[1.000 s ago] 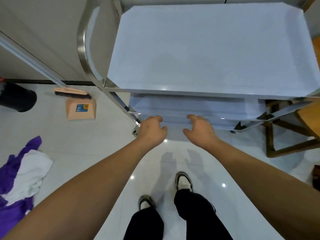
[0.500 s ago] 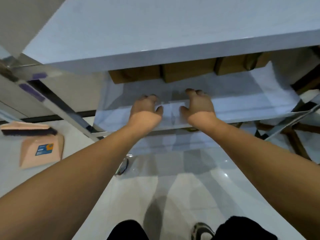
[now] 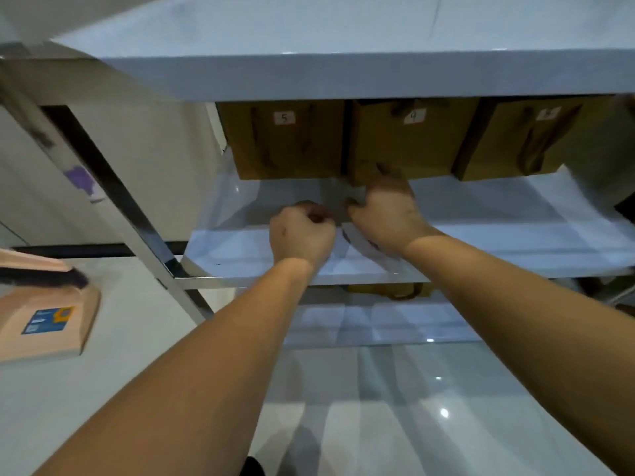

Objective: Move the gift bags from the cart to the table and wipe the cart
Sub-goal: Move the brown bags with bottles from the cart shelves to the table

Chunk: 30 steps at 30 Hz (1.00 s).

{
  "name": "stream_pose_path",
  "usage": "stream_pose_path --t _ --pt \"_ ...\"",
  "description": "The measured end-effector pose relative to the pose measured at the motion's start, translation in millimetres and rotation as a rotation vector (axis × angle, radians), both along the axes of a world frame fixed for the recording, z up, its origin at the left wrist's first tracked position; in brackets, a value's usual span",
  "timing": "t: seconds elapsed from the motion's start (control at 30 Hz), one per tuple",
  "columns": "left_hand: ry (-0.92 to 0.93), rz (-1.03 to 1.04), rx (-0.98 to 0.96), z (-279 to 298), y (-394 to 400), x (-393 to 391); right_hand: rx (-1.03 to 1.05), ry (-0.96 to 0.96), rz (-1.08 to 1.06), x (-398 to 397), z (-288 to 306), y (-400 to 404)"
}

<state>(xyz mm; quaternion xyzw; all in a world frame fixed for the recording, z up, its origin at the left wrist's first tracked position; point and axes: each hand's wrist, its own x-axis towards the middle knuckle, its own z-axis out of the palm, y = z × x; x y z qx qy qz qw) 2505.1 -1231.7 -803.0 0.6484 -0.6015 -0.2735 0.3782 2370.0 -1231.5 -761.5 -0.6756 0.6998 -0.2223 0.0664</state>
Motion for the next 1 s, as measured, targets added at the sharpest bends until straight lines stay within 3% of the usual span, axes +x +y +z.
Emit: stream_pose_path --t 0.23,0.37,0.5,0.6,0.67,0.8,0.93,1.0 --pt "0.527 0.074 0.110 -4 -8 31 -0.191 0.206 0.211 64 30 -74" --pt "0.668 0.100 0.095 -5 -10 30 -0.130 0.083 0.185 67 30 -92" --pt "0.898 0.149 0.040 0 -7 27 -0.279 0.179 0.174 66 20 -72" --pt "0.998 0.281 0.059 5 -12 41 -0.212 0.215 0.117 66 22 -59" --pt "1.012 0.378 0.107 7 -17 56 -0.163 0.191 0.123 60 18 -46" --pt "0.974 0.336 0.192 32 -2 69 -0.283 0.026 0.180 46 -1 -8" --pt "0.574 0.403 0.285 62 17 60 -0.205 -0.140 0.132 39 9 35" --pt "0.488 0.432 0.365 82 35 53 -0.145 -0.184 0.103 35 22 62"
